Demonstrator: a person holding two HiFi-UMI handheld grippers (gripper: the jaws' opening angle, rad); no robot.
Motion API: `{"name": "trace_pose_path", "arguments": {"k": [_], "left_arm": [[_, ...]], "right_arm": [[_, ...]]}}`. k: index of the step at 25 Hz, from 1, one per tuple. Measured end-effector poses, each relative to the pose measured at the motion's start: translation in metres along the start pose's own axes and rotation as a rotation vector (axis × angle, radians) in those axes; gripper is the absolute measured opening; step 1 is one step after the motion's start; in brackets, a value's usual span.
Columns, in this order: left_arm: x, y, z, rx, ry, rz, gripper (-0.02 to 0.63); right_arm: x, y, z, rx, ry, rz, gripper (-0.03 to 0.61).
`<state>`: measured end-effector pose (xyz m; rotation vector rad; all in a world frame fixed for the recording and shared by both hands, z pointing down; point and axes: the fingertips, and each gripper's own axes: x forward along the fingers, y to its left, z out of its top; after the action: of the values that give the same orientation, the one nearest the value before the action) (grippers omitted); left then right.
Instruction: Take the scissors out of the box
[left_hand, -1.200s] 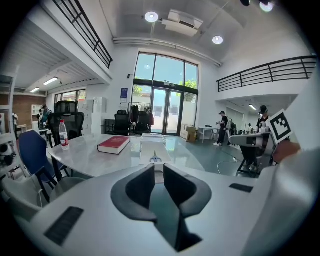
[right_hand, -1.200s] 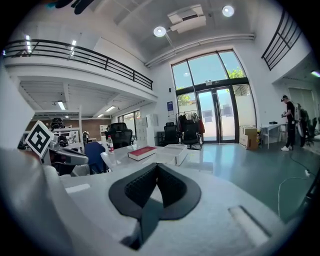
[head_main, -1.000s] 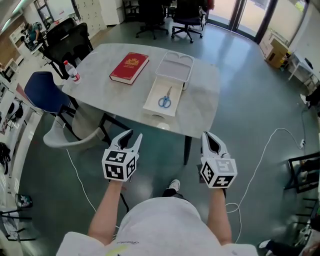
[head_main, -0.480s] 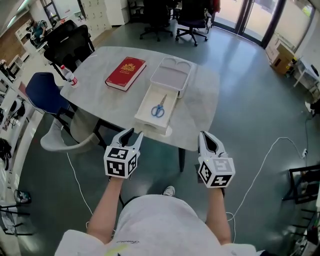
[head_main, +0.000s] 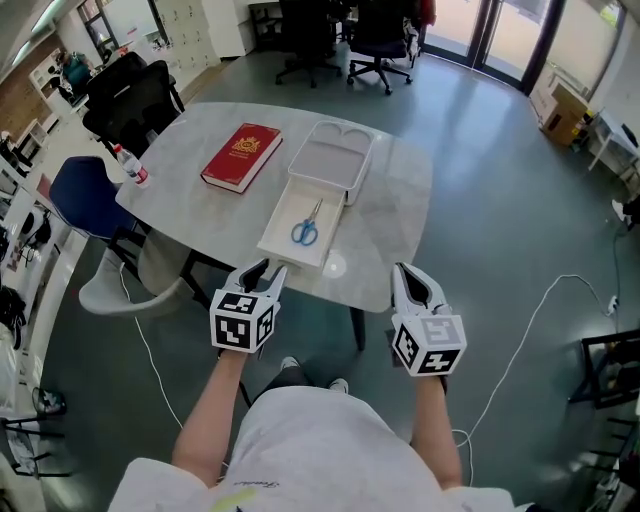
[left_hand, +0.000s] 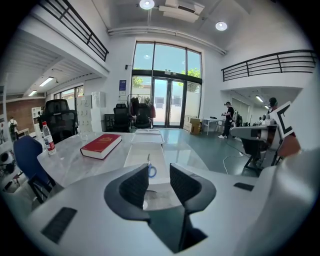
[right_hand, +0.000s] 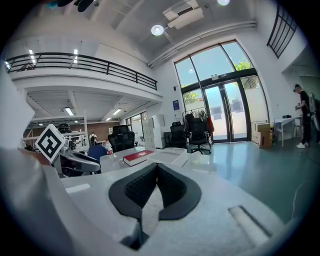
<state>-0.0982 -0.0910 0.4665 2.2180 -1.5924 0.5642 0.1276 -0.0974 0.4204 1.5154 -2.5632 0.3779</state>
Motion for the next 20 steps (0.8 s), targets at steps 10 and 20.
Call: {"name": "trace_pose_path", "arguments": {"k": [10, 20], "left_arm": [[0.052, 0.008, 0.002, 0.033, 0.080, -0.014, 0.110], [0.117, 0.036, -0.002, 0.055, 0.214, -0.056, 0.110]], "right_arm": [[0.031, -0.018, 0.003, 0.000, 0.011, -0.006, 0.006], [0.092, -0.025, 0.017, -0.012, 0.030, -0.011, 0.006]]}}
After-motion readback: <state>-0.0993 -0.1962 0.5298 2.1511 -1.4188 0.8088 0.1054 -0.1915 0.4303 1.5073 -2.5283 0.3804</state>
